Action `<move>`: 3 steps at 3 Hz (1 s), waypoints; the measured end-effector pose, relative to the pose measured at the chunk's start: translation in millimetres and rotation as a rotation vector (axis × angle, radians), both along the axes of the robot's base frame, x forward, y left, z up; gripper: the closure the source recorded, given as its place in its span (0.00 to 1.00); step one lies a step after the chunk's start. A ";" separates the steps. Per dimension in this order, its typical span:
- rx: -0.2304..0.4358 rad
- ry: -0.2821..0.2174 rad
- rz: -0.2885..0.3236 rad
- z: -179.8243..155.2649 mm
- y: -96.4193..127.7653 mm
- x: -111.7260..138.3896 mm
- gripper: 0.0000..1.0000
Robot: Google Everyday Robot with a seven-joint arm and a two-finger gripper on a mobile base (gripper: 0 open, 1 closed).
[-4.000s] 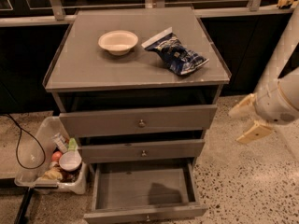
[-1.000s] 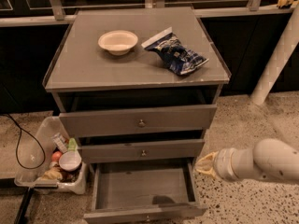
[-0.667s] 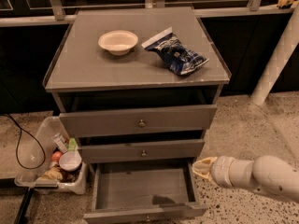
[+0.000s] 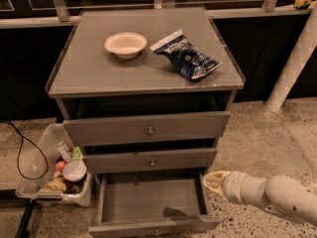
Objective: Close bottom drawer
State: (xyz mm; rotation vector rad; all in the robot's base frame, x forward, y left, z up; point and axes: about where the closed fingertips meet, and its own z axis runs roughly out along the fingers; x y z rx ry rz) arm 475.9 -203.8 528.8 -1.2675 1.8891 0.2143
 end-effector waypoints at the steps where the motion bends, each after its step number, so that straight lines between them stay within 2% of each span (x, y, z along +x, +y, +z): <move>1: -0.008 -0.001 0.049 -13.0 9.3 -2.6 1.00; 2: -0.027 0.064 0.098 -73.8 23.4 -22.1 1.00; 3: -0.012 0.113 0.099 -134.5 22.5 -39.4 1.00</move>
Offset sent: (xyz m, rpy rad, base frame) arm -0.0504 0.0373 -0.1569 -0.0555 0.1578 0.1554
